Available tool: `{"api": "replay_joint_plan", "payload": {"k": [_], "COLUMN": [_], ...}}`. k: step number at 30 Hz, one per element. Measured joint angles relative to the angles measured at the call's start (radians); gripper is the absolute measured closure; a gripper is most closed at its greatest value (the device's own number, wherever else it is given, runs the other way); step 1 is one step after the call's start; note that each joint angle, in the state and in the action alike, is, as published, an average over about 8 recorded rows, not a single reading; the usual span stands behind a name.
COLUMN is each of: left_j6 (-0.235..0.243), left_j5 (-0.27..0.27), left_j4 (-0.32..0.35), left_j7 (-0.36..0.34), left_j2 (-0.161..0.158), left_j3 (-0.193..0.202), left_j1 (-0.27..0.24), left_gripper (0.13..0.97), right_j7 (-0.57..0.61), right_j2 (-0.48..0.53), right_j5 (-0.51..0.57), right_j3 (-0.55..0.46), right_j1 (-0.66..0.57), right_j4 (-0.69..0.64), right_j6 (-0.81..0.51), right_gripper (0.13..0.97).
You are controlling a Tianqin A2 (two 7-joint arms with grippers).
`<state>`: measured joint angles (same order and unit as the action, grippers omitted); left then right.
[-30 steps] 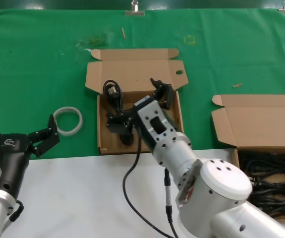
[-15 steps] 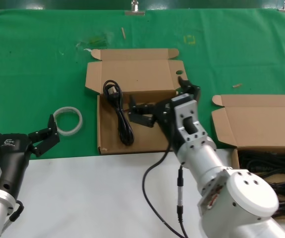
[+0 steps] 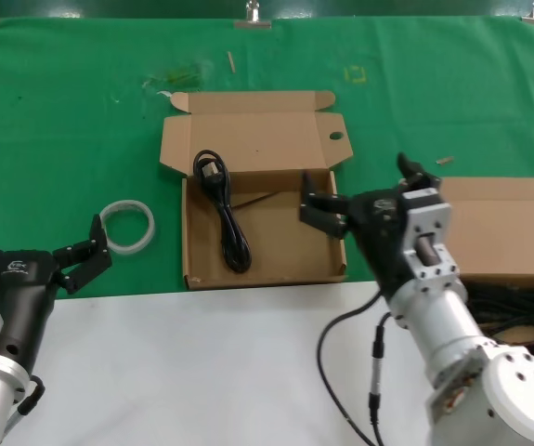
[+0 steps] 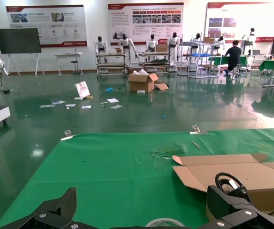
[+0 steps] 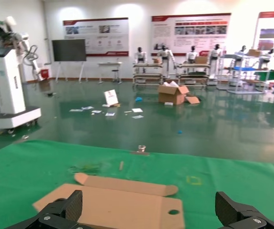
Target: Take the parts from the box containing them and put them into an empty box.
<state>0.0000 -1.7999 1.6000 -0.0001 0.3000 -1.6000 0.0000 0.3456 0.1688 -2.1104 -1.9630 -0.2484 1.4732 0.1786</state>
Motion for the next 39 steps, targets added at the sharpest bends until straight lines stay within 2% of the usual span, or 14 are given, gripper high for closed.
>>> {"api": "replay_joint_plan", "payload": {"k": [21,39], "left_j6": [0.000,0.000], "left_j5": [0.000,0.000], "left_j4": [0.000,0.000], "left_j7": [0.000,0.000], "left_j2": [0.000,0.000], "left_j3": [0.000,0.000], "left_j1": [0.000,0.000], "left_gripper": [0.132,0.132], "right_j7": [-0.287,-0.310], "right_j2": [0.000,0.000], "right_j5": [0.258,0.278], "right_j3": [0.301,0.326], "right_j1": [0.207,0.223], "right_j4": [0.105,0.114], "right_j6": [-0.148,-0.160], "right_gripper": [0.129,0.129]}}
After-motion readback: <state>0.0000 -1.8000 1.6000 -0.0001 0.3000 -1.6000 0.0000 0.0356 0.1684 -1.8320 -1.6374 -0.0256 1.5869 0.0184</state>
